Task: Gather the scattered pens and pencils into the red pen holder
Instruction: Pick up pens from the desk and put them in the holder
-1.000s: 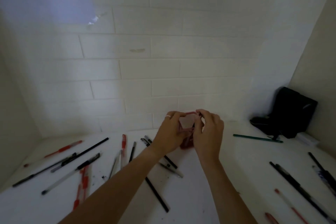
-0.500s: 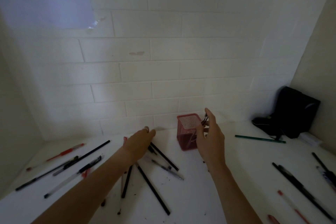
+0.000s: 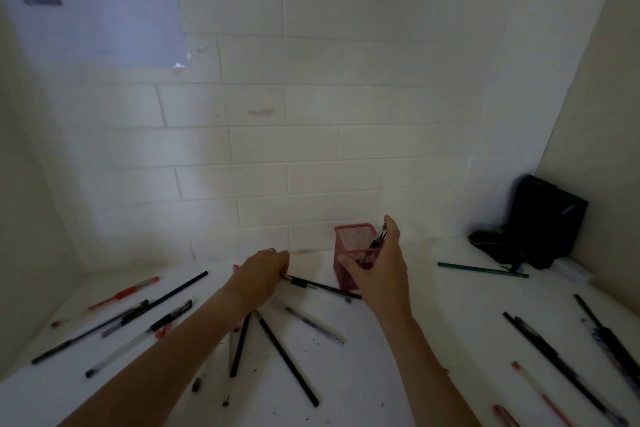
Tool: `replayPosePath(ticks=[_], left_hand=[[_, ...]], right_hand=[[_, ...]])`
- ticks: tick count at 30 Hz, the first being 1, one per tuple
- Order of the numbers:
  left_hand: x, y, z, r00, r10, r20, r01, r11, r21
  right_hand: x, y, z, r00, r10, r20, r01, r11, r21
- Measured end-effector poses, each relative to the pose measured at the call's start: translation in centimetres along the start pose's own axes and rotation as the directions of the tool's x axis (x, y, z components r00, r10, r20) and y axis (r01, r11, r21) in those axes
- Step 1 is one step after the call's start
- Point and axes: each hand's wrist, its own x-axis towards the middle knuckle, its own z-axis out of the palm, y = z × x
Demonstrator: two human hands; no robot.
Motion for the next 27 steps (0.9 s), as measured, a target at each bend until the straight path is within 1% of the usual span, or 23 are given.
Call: replayPosePath(ticks=[2, 3, 5, 7, 8, 10, 11, 12, 14, 16, 17, 18, 19, 20, 21, 22, 23, 24, 27], left_hand=[[-0.1, 0.1, -1.7, 0.999, 0.014, -0.041, -0.018, 0.992, -0.123], [-0.1, 0.4, -2.9, 0.998, -0.006, -0.065, -0.008, 0.978, -0.21], [-0.3, 1.6, -5.7, 0.992, -0.045, -0.114, -0.003, 0.923, -0.386], [-0.3, 3.3, -8.3, 0.98, -0.036, -0.193, -0.069, 0.858, -0.509], [-0.3, 4.2, -9.3, 0.971, -0.022, -0.24, -0.117, 0.828, -0.548], [-0.2, 6.3, -10.6, 0.947, 0.008, -0.32, -0.206, 0.782, -0.589], [-0.2, 7.4, -10.9, 0.936, 0.029, -0.351, -0.25, 0.758, -0.602], [-0.2, 8.4, -11.0, 0.922, 0.049, -0.383, -0.291, 0.739, -0.607], [-0.2, 10.0, -10.8, 0.899, 0.075, -0.432, -0.354, 0.706, -0.614], [0.3, 10.0, -9.3, 0.887, 0.0, -0.462, -0.349, 0.656, -0.67], [0.7, 9.3, -8.0, 0.88, -0.064, -0.471, -0.313, 0.668, -0.675], [1.3, 8.0, -6.4, 0.874, -0.104, -0.474, -0.253, 0.735, -0.629], [1.9, 6.6, -4.5, 0.898, -0.087, -0.432, -0.154, 0.857, -0.492], [2.2, 5.3, -2.7, 0.947, -0.051, -0.317, -0.053, 0.949, -0.31], [2.1, 4.4, -1.1, 0.987, -0.038, -0.158, 0.016, 0.99, -0.138], [2.0, 3.6, 0.3, 0.999, -0.045, -0.026, 0.045, 0.999, -0.013], [1.7, 3.1, 1.3, 0.999, -0.046, 0.029, 0.045, 0.998, 0.05], [1.4, 2.9, 1.9, 0.999, -0.041, 0.024, 0.039, 0.997, 0.06], [1.0, 3.0, 1.6, 0.996, -0.013, -0.084, 0.02, 0.996, 0.083]], right_hand=[[0.2, 0.0, 0.0, 1.0, -0.019, 0.008, 0.019, 1.0, -0.011], [0.2, -0.1, 0.0, 1.0, -0.03, -0.001, 0.03, 0.999, -0.027], [0.1, -0.9, 0.0, 0.994, -0.087, -0.071, 0.079, 0.991, -0.11], [-0.2, -2.2, -0.2, 0.966, -0.212, -0.151, 0.172, 0.955, -0.241], [-0.4, -2.9, -0.2, 0.939, -0.303, -0.16, 0.249, 0.924, -0.291], [-0.5, -3.9, -0.2, 0.875, -0.471, -0.11, 0.415, 0.848, -0.33], [-0.5, -4.2, 0.0, 0.851, -0.52, -0.07, 0.473, 0.818, -0.328], [-0.5, -4.4, 0.1, 0.841, -0.54, -0.028, 0.505, 0.804, -0.314], [-0.3, -4.7, 0.1, 0.856, -0.517, 0.016, 0.502, 0.822, -0.268], [0.1, -4.7, -0.4, 0.899, -0.437, -0.036, 0.424, 0.888, -0.177], [0.4, -4.6, -0.9, 0.922, -0.377, -0.089, 0.367, 0.923, -0.113], [0.8, -4.5, -1.4, 0.937, -0.317, -0.149, 0.314, 0.948, -0.044], [1.1, -4.3, -1.8, 0.943, -0.261, -0.206, 0.272, 0.962, 0.025], [1.4, -4.0, -2.2, 0.945, -0.213, -0.25, 0.241, 0.967, 0.088], [1.6, -3.7, -2.4, 0.943, -0.175, -0.284, 0.22, 0.966, 0.137], [1.7, -3.5, -2.5, 0.941, -0.148, -0.305, 0.206, 0.964, 0.167], [1.8, -3.2, -2.6, 0.94, -0.126, -0.316, 0.19, 0.965, 0.181], [1.7, -3.0, -2.5, 0.943, -0.107, -0.316, 0.171, 0.968, 0.183], [1.1, -2.5, -2.1, 0.946, -0.083, -0.313, 0.12, 0.988, 0.1]])
